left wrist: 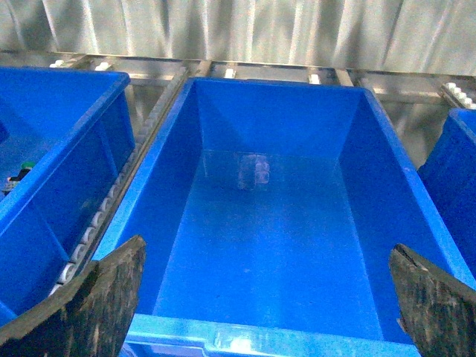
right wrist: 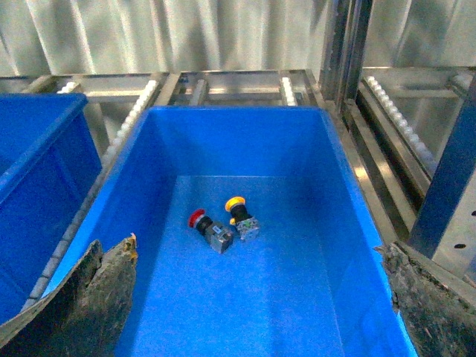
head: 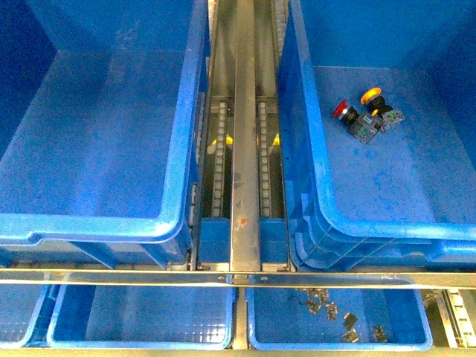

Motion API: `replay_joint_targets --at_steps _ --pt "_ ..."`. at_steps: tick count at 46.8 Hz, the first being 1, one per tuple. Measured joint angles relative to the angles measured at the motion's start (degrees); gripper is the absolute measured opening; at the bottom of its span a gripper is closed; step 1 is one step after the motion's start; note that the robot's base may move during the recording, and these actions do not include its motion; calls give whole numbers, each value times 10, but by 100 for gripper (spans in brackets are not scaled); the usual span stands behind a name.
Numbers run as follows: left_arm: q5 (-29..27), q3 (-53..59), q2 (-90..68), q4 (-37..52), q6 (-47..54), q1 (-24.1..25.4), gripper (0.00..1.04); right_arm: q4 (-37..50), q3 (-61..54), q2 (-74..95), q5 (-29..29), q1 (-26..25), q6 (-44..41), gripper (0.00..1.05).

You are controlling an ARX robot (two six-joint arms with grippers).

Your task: Pick red and yellow buttons and place in box

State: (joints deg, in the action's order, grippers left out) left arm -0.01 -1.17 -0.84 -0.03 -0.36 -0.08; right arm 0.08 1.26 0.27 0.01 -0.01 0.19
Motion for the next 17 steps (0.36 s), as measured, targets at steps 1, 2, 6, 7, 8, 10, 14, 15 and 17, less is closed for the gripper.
replay_joint_targets --at_steps 1,2,6,7,8,10,14,15,17 --pt "0 0 0 0 0 0 97 0 0 0 0 0 0 99" --pt "0 0 0 0 0 0 97 0 0 0 0 0 0 99" --pt "0 0 0 0 0 0 97 0 0 0 0 0 0 99" --pt "0 0 0 0 0 0 97 0 0 0 0 0 0 99" --pt "0 0 0 0 0 0 97 0 0 0 0 0 0 99" --pt "0 0 0 0 0 0 97 0 0 0 0 0 0 99" --pt "0 0 0 0 0 0 97 0 0 0 0 0 0 99" --pt "0 0 0 0 0 0 97 0 0 0 0 0 0 99" --pt "0 0 0 0 0 0 97 0 0 0 0 0 0 99"
